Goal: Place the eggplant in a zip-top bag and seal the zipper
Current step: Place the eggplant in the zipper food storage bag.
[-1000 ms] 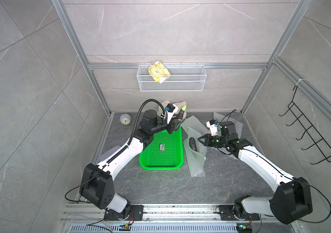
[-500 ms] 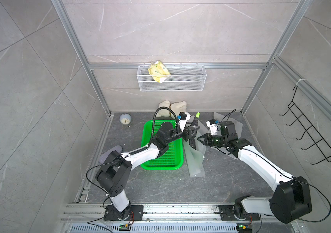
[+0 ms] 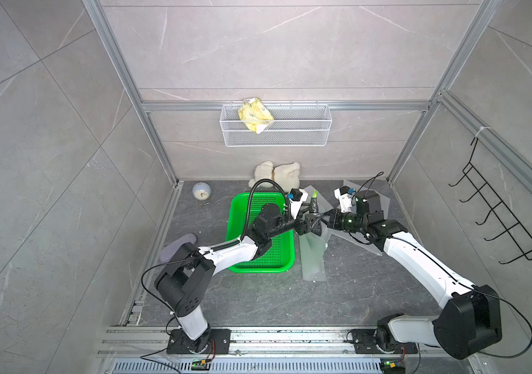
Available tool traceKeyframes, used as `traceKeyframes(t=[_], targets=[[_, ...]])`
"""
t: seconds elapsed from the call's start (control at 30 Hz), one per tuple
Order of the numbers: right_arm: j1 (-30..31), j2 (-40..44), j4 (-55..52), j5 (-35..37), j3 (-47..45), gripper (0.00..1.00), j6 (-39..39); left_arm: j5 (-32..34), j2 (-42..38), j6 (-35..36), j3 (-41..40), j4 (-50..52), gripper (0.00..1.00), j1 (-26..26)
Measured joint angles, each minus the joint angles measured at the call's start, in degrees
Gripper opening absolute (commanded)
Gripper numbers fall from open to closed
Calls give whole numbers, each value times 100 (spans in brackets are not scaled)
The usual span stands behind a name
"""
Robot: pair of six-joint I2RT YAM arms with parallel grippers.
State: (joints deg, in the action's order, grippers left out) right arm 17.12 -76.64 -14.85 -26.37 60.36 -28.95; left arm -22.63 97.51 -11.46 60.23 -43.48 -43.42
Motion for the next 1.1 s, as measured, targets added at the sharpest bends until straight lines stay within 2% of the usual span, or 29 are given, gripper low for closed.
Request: traceKeyframes(t=[0.17,0.67,0.83,0.87,1.1], targets=[[0,87,17,140,28,0,-66,13,0,109,0,39,76,0],[-37,188,146,433,28,0,-240,376,-7,501,380,1233,88,0],[-37,188,293,428,-76,0,-306,640,-9,433,457,1342,95,0],[-37,188,317,428,-118,0,-328,682,-9,417,525,1394,99,0],[-37,188,448,428,-337,0,-409,813,-9,293,857,1495,99,0]])
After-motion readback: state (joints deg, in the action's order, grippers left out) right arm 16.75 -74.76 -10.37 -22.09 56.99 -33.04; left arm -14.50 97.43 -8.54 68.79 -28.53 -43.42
